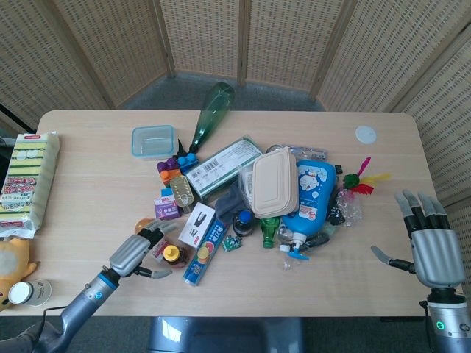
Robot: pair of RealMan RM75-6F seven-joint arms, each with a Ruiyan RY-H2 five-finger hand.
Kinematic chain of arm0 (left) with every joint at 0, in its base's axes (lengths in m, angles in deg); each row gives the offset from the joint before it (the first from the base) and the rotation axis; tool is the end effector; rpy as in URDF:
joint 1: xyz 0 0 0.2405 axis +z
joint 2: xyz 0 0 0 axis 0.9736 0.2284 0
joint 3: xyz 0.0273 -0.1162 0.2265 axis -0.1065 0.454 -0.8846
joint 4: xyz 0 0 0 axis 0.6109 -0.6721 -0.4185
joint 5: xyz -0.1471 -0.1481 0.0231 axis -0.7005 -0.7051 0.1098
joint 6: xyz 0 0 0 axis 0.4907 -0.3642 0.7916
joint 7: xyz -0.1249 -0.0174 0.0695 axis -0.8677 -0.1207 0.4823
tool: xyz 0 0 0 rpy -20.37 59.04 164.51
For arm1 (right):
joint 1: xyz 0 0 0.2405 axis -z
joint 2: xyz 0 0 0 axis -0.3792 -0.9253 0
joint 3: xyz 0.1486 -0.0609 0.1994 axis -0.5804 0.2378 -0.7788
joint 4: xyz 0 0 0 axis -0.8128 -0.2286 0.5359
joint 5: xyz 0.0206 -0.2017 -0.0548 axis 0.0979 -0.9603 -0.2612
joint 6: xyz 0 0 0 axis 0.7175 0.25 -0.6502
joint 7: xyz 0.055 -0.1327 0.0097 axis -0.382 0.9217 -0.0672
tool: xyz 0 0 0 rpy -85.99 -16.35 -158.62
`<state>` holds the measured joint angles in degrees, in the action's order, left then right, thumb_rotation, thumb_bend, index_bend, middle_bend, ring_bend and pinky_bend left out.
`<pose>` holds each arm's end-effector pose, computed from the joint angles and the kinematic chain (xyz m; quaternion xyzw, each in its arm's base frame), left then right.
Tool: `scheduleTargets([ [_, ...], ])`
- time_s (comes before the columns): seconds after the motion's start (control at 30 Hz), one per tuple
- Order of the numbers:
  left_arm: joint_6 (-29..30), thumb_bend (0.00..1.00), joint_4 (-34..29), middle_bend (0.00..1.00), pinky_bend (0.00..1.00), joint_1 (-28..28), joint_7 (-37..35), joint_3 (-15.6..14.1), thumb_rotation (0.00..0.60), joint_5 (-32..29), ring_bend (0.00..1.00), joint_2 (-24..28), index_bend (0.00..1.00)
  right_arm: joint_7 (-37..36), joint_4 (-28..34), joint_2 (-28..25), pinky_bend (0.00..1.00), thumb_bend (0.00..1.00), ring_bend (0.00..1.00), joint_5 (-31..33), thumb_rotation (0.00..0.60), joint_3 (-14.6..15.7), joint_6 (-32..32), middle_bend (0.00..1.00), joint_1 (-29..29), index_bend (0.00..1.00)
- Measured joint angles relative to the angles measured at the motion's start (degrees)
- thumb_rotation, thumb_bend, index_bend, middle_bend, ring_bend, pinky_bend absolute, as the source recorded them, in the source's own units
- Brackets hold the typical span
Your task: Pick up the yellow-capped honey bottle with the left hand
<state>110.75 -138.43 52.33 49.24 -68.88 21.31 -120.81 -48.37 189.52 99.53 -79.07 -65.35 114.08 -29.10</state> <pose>-0.2440 0.2320 -0.0385 -0.6964 -0.4981 -0.4558 0.2433 -0.2536 -0.1985 0.1777 0.6100 -0.2850 0.3983 0.6229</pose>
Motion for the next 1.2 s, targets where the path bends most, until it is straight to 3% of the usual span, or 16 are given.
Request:
scheduleTargets([
  [0.23,0.87,0.11,4.51,0.00,0.00,-0.77,0.67,-0.61,0.203,0.94,0.00,-3.48,0.00,-0.41,0.20,-0.63,0.00,0.00,0.00,-0.20,0.352,0.09,0.62,0.10,0.59,0.05],
  [0.3,1.27,0.11,6.16,0.00,0.00,-0.88,1.92,-0.67,0.230,1.18,0.00,-4.56,0.00,-0.60,0.18,-0.74,0.00,0.00,0.00,-0.20,0.353,0.12,0.73,0.10,0.72,0.05],
  [0.4,2.11,0.16,8.55,0.00,0.00,-0.91,2.32,-0.82,0.366,1.41,0.00,-6.64,0.00,-0.93,0.04,-0.90,0.00,0.00,0.00,-0.18,0.354,0.16,0.85,0.10,0.92,0.05],
  [0.5,2.84,0.32,10.77,0.02,0.00,-0.94,1.92,-1.09,0.490,1.64,0.00,-8.21,0.02,-1.23,-0.06,-0.99,0.00,0.00,0.00,-0.18,0.352,0.20,0.88,0.10,1.05,0.05],
  [0.63,4.47,0.51,13.37,0.15,0.06,-0.90,1.00,-1.35,0.596,1.95,0.02,-9.90,0.21,-1.62,0.00,-1.28,0.00,0.00,0.00,-0.26,0.355,0.14,1.06,0.10,1.20,0.05],
  [0.77,6.41,0.72,16.36,0.32,0.30,-0.77,0.85,-1.40,0.600,2.35,0.20,-11.61,0.39,-1.72,0.19,-1.51,0.00,0.00,0.00,-0.31,0.352,0.12,0.98,0.10,1.25,0.05],
  [0.87,8.61,0.76,18.52,0.43,0.41,-0.50,0.22,-1.17,0.600,2.40,0.30,-13.11,0.49,-1.69,0.31,-1.59,0.00,0.00,0.00,-0.26,0.354,0.06,0.89,0.10,1.23,0.05],
  [1.2,11.42,0.75,17.03,0.45,0.45,-0.42,-5.83,0.26,0.600,0.74,0.32,-12.04,0.50,-1.33,0.50,-1.38,0.00,0.00,0.00,-0.07,0.358,-0.11,0.33,0.10,0.96,0.05],
])
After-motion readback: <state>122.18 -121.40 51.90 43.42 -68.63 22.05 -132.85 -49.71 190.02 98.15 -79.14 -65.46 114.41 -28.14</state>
